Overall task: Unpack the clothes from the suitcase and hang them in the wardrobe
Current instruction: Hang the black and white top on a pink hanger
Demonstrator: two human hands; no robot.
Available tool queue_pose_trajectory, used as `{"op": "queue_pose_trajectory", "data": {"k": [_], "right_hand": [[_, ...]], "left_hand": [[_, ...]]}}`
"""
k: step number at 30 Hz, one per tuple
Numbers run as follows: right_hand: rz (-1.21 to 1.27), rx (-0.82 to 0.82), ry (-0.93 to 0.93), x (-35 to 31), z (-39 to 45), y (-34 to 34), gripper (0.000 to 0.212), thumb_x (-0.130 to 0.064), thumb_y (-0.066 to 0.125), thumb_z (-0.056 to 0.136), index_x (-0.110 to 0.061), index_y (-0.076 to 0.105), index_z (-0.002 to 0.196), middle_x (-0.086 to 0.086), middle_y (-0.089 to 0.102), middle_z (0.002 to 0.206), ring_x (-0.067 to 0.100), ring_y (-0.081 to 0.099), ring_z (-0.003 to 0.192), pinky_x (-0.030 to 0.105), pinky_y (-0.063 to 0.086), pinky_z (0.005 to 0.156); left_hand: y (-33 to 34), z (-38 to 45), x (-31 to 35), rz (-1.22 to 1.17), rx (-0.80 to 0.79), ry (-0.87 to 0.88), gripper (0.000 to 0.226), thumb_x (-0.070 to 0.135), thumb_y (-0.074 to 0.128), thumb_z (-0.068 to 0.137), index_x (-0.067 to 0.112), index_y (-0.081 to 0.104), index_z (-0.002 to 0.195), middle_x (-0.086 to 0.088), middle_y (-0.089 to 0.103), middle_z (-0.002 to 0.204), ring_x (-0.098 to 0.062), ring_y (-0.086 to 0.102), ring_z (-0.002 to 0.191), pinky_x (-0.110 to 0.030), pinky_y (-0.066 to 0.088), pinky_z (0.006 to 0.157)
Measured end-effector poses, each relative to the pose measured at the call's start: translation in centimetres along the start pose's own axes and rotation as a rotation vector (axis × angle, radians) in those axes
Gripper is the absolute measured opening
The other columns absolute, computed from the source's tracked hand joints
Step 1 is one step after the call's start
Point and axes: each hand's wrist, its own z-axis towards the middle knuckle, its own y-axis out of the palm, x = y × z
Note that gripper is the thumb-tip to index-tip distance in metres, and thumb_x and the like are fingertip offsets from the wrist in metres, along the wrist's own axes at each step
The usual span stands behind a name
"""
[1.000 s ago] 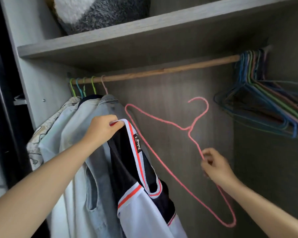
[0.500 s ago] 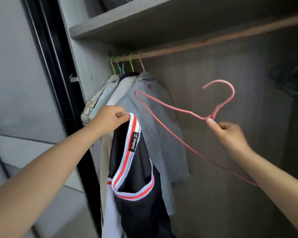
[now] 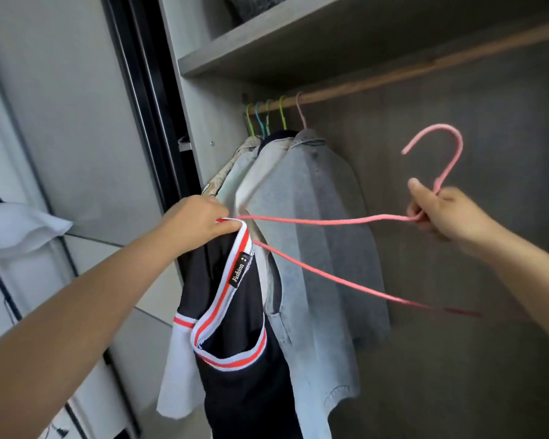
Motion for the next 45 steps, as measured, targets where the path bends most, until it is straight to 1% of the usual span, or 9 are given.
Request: {"op": "queue_pose_trajectory", "data": {"k": [4, 8, 17, 23, 26, 32, 37, 43, 45], "right_hand": [[-0.102, -0.121, -0.105, -1.3, 0.7, -0.5, 0.056, -0.032, 0.035, 0.097, -0.009, 0.047, 0.048, -0.002, 0.037, 0.027, 0.004, 0.031, 0.023, 0.008, 0.024, 0.030], [-0.034, -0.145, -0.170, -1.4, 0.7, 1.5, 0.057, -0.030, 0.034, 0.098, -0.008, 0.046, 0.046, -0.002, 0.037, 0.026, 0.004, 0.031, 0.026, 0.009, 0.026, 0.033], [0.075, -0.090, -0.161, 0.3, 2.9, 0.8, 0.054, -0.014, 0.037, 0.098, -0.009, 0.043, 0.045, -0.001, 0.036, 0.023, 0.003, 0.034, 0.025, 0.006, 0.025, 0.034], [0.033, -0.137, -0.233, -1.6, 5.7, 0.0, 0.052, -0.013, 0.045, 0.095, -0.011, 0.041, 0.043, -0.003, 0.037, 0.024, 0.004, 0.035, 0.025, 0.006, 0.026, 0.036], [0.042, -0.159, -0.220, -1.5, 5.7, 1.1, 0.055, -0.019, 0.044, 0.096, -0.009, 0.039, 0.042, -0.002, 0.037, 0.025, 0.004, 0.034, 0.026, 0.007, 0.026, 0.036], [0.103, -0.144, -0.088, 0.0, 2.5, 4.6, 0.063, -0.032, 0.033, 0.098, -0.006, 0.042, 0.042, -0.002, 0.036, 0.024, 0.003, 0.034, 0.026, 0.008, 0.027, 0.035], [0.166, -0.064, 0.007, 0.1, 0.9, 4.3, 0.063, -0.036, 0.031, 0.098, -0.003, 0.041, 0.045, -0.001, 0.033, 0.022, 0.003, 0.031, 0.024, 0.008, 0.024, 0.031], [0.120, -0.061, 0.021, -0.3, 1.4, 2.0, 0.062, -0.039, 0.029, 0.098, -0.005, 0.041, 0.047, 0.000, 0.032, 0.023, 0.004, 0.027, 0.022, 0.010, 0.020, 0.029], [0.069, -0.110, -0.021, -0.8, 1.3, 1.6, 0.062, -0.037, 0.028, 0.099, -0.005, 0.041, 0.047, -0.001, 0.033, 0.023, 0.004, 0.028, 0.023, 0.009, 0.021, 0.029]], "left_hand": [[-0.1, 0.1, 1.3, 0.213, 0.323, 0.457, 0.076, 0.060, 0.022, 0.089, 0.009, 0.056, 0.043, -0.001, 0.046, 0.042, -0.018, 0.055, 0.040, -0.020, 0.039, 0.037], [0.3, 1.3, 3.8, 0.156, 0.466, 0.684, 0.073, 0.047, 0.022, 0.098, 0.009, 0.053, 0.044, -0.004, 0.048, 0.043, -0.019, 0.050, 0.037, -0.020, 0.044, 0.037], [0.0, 2.2, 5.3, 0.023, 0.647, 0.673, 0.069, 0.043, 0.030, 0.098, 0.008, 0.048, 0.042, -0.006, 0.039, 0.040, -0.020, 0.043, 0.037, -0.026, 0.033, 0.052], [0.1, 1.8, 5.5, 0.083, 0.615, 0.796, 0.062, 0.039, 0.033, 0.098, 0.008, 0.048, 0.047, -0.005, 0.041, 0.045, -0.020, 0.044, 0.039, -0.022, 0.039, 0.038], [0.2, 1.6, 6.5, 0.122, 0.632, 0.844, 0.041, 0.035, 0.034, 0.099, 0.013, 0.037, 0.064, -0.004, 0.040, 0.048, -0.020, 0.041, 0.042, -0.023, 0.034, 0.040], [-0.3, 2.1, 7.7, 0.054, 0.597, 0.784, 0.036, 0.033, 0.030, 0.100, 0.016, 0.028, 0.068, -0.005, 0.040, 0.048, -0.019, 0.039, 0.041, -0.020, 0.034, 0.038], [-0.5, 3.2, 7.8, 0.042, 0.542, 0.732, 0.060, 0.038, 0.025, 0.098, 0.008, 0.051, 0.052, -0.006, 0.046, 0.049, -0.020, 0.047, 0.042, -0.022, 0.043, 0.037], [-0.5, 1.5, 5.2, 0.217, 0.466, 0.378, 0.041, 0.031, 0.038, 0.085, 0.001, 0.057, 0.062, -0.015, 0.057, 0.066, -0.026, 0.051, 0.037, -0.023, 0.036, 0.031], [-0.8, 0.5, 4.9, 0.164, 0.434, 0.196, 0.048, 0.037, 0.035, 0.088, -0.003, 0.058, 0.076, -0.019, 0.059, 0.075, -0.033, 0.058, 0.048, -0.029, 0.036, 0.039]]}}
